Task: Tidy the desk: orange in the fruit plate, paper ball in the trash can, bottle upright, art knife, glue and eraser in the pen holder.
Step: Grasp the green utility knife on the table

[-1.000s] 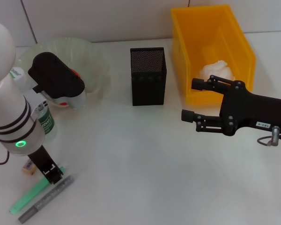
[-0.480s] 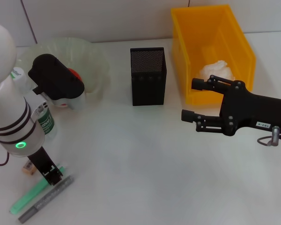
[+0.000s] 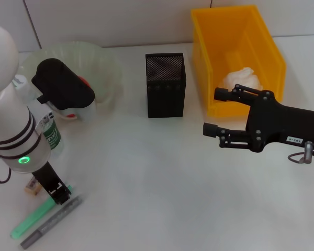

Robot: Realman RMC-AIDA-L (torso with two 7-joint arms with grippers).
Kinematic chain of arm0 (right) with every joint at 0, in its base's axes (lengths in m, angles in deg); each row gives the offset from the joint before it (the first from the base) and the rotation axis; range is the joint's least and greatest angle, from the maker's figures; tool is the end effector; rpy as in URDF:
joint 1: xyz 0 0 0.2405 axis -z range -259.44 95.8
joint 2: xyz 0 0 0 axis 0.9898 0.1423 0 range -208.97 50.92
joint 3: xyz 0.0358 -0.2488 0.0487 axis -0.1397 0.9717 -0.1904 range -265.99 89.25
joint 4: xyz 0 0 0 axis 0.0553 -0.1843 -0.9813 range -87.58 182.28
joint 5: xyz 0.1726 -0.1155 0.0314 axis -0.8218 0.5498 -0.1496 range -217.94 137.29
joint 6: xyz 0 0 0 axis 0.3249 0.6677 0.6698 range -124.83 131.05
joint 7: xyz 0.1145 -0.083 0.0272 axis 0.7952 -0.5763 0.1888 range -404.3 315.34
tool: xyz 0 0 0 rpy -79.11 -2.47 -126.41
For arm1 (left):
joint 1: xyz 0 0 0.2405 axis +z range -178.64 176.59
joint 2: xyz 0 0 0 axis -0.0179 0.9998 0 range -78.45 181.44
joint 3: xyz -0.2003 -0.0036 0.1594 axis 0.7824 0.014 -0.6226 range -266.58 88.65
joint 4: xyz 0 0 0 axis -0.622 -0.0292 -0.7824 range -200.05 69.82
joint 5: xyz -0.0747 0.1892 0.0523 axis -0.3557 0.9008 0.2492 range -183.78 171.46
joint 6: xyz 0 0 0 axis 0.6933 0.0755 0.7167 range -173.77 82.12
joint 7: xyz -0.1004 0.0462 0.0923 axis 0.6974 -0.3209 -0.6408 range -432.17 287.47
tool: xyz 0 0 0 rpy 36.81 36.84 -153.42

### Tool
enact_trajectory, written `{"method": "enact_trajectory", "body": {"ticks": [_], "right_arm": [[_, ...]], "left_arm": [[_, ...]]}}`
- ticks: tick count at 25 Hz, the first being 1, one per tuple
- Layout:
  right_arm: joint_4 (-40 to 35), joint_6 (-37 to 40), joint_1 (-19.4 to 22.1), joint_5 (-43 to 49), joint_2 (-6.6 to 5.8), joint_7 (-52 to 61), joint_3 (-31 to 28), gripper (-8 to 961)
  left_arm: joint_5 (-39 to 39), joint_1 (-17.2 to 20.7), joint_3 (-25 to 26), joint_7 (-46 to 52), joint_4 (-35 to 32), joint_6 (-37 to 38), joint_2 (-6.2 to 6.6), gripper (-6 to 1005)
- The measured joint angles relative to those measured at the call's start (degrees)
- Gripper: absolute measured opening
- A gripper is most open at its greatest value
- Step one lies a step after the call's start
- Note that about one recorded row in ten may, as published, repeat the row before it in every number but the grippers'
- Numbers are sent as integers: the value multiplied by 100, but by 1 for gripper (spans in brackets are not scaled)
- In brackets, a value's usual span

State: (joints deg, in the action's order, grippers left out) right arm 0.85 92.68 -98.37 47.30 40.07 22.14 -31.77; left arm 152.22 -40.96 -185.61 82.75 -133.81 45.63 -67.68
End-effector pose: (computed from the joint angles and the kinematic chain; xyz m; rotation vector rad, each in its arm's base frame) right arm 0.2569 0.2960 0.0181 -2.5607 0.2836 0.9244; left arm -0.1916 0.3384 -0.0421 -2.5172 -0.8059 1.0178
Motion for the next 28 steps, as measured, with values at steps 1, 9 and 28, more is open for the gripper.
{"method": "enact_trajectory", "body": {"ticks": [1,9,28], "right_arm": [[0,0,3,0,0,0,0,835],[-8,-3,4,0,0,0,0,836],[-9,25,21,0,9,0,-62,836]], "left_arm": [[0,0,0,0,0,0,0,295],[0,-41,33,27,-3,-27,0,277],[0,-41,-1,29,14,16,0,109]]}}
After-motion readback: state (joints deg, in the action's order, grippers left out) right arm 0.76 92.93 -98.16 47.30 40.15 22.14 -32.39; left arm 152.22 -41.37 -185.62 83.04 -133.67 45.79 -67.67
